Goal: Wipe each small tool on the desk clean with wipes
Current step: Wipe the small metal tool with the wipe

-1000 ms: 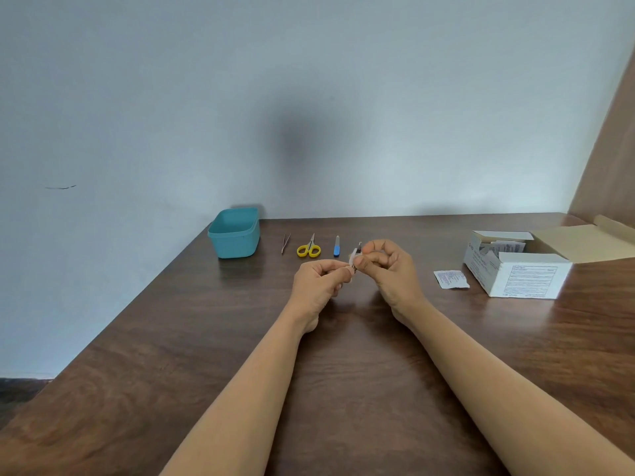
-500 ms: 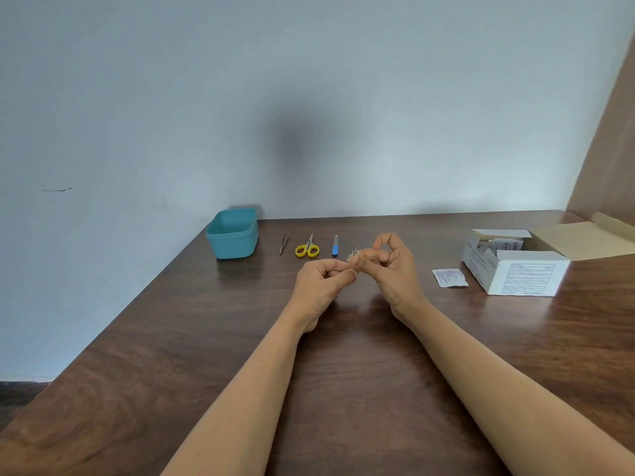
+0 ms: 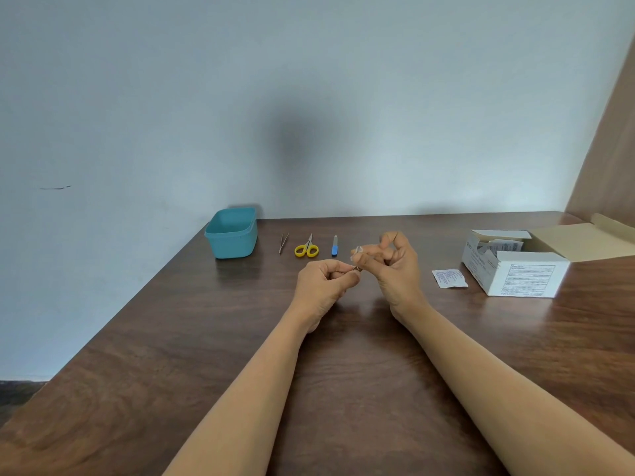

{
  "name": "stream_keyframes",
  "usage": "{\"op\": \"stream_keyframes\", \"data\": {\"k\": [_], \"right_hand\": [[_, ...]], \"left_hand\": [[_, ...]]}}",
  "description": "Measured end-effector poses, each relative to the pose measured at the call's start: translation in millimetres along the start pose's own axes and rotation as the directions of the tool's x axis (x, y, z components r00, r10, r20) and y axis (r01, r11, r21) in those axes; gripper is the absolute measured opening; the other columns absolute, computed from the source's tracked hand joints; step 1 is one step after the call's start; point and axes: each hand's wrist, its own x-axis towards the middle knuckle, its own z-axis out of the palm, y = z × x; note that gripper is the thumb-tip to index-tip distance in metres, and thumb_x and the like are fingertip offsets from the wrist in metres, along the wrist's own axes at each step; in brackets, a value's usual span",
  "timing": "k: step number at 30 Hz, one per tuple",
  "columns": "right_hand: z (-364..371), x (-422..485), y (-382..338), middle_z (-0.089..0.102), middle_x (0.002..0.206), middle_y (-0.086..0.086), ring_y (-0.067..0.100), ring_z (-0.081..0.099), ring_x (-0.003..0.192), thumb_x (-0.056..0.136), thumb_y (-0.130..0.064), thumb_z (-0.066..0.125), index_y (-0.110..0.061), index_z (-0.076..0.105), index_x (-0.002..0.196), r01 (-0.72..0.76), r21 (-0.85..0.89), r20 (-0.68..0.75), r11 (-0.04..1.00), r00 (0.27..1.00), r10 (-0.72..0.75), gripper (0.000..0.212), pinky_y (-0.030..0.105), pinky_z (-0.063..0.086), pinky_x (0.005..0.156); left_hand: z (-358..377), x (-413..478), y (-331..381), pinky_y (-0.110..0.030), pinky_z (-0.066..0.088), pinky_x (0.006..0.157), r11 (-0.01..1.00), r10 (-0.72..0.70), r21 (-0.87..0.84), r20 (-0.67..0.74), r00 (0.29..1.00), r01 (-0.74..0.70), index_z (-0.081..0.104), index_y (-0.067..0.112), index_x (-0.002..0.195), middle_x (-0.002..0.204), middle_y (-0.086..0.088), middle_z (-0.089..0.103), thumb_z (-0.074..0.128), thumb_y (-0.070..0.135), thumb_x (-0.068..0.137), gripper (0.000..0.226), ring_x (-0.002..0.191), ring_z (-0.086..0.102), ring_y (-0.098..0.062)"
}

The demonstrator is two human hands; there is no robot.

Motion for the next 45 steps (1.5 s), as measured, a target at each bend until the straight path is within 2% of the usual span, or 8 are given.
{"op": "stream_keyframes", "data": {"k": [10,20,24,26,28,32,38,45], "right_hand": [[0,-2,-1,0.072,0.070,0.003,0.010,0.066,0.068,0.089,0.010,0.054,-0.012,0.037,0.085,0.012,-0.053,0.162,0.999,0.987,-0.003,0.028,0.022,0.050,0.069],[3,-2,-7,0.073,0.066,0.000,0.011,0.064,0.066,0.081,0.011,0.064,-0.015,0.033,0.085,-0.008,0.019,0.045,1.000,0.999,0.007,0.041,0.018,0.051,0.067],[3,-1,-7,0.073,0.084,0.014,0.019,0.063,0.086,0.082,0.002,0.067,-0.019,0.052,0.078,-0.023,0.079,-0.061,0.997,0.998,0.028,0.027,0.016,0.048,0.080],[1,1,-5,0.075,0.078,0.006,0.012,0.068,0.089,0.082,0.002,0.067,-0.020,0.047,0.079,-0.037,0.143,-0.124,0.989,0.991,0.055,0.030,0.021,0.047,0.089],[-3,3,-3,0.074,0.071,-0.001,0.005,0.069,0.080,0.081,0.002,0.068,-0.019,0.045,0.078,-0.049,0.160,-0.185,0.986,0.980,0.079,0.032,0.021,0.047,0.084],[-4,4,0,0.071,0.063,-0.005,-0.004,0.054,0.054,0.083,-0.001,0.067,-0.018,0.049,0.077,-0.135,0.129,-0.202,0.982,0.966,0.159,0.026,0.013,0.039,0.060],[-3,4,4,0.072,0.068,-0.004,0.002,0.057,0.060,0.084,-0.002,0.067,-0.014,0.064,0.084,-0.215,0.032,-0.142,0.976,0.966,0.217,0.012,0.016,0.038,0.057],[-1,2,0,0.069,0.070,-0.003,0.006,0.055,0.065,0.086,-0.001,0.062,-0.014,0.070,0.085,-0.259,0.061,-0.091,0.964,0.960,0.263,0.016,0.017,0.041,0.060]], "left_hand": [[-2,-1,2,-0.017,0.038,0.056,1.000,-0.010,-0.005,0.013,1.000,0.010,0.074,0.007,0.089,0.047,0.014,0.051,0.073,0.008,0.082,0.007,0.050,0.043,0.000],[0,-2,2,-0.013,0.038,0.054,0.998,-0.005,0.065,0.021,1.000,0.004,0.073,0.013,0.085,0.049,0.014,0.053,0.073,0.011,0.082,0.004,0.047,0.045,0.002],[1,-2,1,-0.017,0.041,0.055,0.998,-0.020,0.065,0.010,1.000,0.019,0.073,0.017,0.081,0.053,0.009,0.057,0.073,0.013,0.082,0.004,0.049,0.047,0.000],[1,-2,2,-0.016,0.043,0.054,0.999,-0.024,0.044,0.006,1.000,0.023,0.074,0.015,0.083,0.059,0.003,0.061,0.072,0.014,0.083,0.002,0.050,0.050,-0.002],[1,-2,3,-0.015,0.044,0.052,1.000,-0.024,-0.006,0.001,1.000,0.024,0.074,0.012,0.088,0.066,-0.002,0.065,0.072,0.015,0.084,0.006,0.051,0.054,-0.002],[-2,-2,3,-0.015,0.043,0.052,0.990,-0.032,-0.135,-0.017,0.999,0.029,0.073,0.008,0.095,0.072,-0.002,0.069,0.073,0.015,0.083,0.013,0.054,0.057,-0.003],[-4,0,1,-0.015,0.043,0.052,0.980,-0.036,-0.200,-0.046,0.998,0.026,0.074,0.009,0.091,0.069,0.002,0.069,0.077,0.014,0.079,0.013,0.056,0.057,-0.004],[-5,2,-2,-0.014,0.042,0.051,0.972,-0.029,-0.236,-0.051,0.998,0.017,0.073,0.009,0.091,0.068,0.002,0.069,0.075,0.013,0.081,0.011,0.056,0.057,-0.003]]}}
